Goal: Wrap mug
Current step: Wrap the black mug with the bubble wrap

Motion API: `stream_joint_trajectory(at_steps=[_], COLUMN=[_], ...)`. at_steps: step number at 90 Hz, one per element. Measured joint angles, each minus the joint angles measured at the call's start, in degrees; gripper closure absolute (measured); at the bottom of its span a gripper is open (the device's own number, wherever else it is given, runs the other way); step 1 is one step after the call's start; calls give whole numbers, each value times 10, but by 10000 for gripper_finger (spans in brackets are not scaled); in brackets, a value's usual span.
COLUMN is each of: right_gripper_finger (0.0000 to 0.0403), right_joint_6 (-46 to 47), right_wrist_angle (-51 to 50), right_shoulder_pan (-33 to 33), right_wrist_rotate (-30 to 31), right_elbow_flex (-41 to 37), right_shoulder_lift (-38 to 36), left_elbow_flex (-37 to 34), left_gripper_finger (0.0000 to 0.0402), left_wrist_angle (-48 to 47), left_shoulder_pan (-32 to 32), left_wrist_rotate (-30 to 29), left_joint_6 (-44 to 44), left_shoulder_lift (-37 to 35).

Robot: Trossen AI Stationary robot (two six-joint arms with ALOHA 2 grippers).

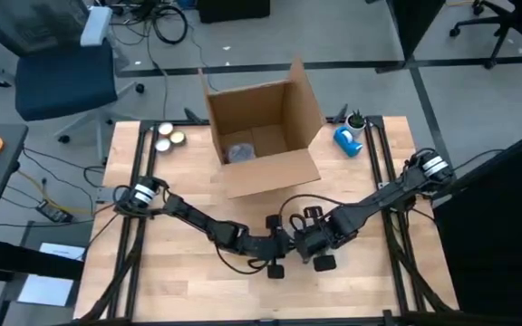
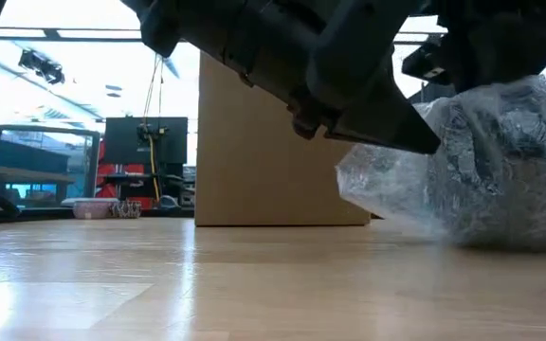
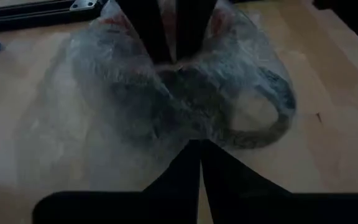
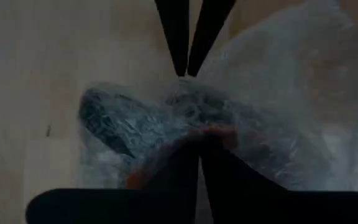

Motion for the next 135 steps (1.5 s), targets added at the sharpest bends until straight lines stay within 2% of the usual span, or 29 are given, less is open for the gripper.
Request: stream_joint_trajectory(at_steps=[14, 25, 31, 51, 76, 89, 98, 119, 135], right_gripper_finger=[403, 403, 403, 403, 402, 402, 402, 402, 401], right_joint_6=[0, 6, 12, 31, 33, 46, 47, 53, 114], right_wrist_angle=[-67, -151, -164, -136, 15, 9, -37, -191, -199], right_shoulder_pan=[2, 5, 5, 4, 4, 3, 8, 48, 69], right_wrist_rotate=[-1, 37, 58, 62, -13, -33, -35, -4, -7], right_elbow_flex=[43, 94, 99, 72, -50, -65, -35, 102, 154], right_shoulder_lift=[-3, -14, -19, -8, -4, -7, -5, -10, -11], left_elbow_flex=[0, 0, 0, 0, 0, 0, 0, 0, 0], left_gripper_finger=[402, 402, 402, 402, 402, 402, 402, 402, 402], left_wrist_angle=[0, 1, 1, 0, 0, 1, 3, 3, 3], left_shoulder_pan=[0, 0, 0, 0, -1, -2, -2, -2, -2], left_wrist_rotate=[0, 0, 0, 0, 0, 0, 0, 0, 0], left_joint_6=[0, 0, 0, 0, -1, -1, -1, 0, 0], left_shoulder_lift=[0, 0, 0, 0, 0, 0, 0, 0, 0])
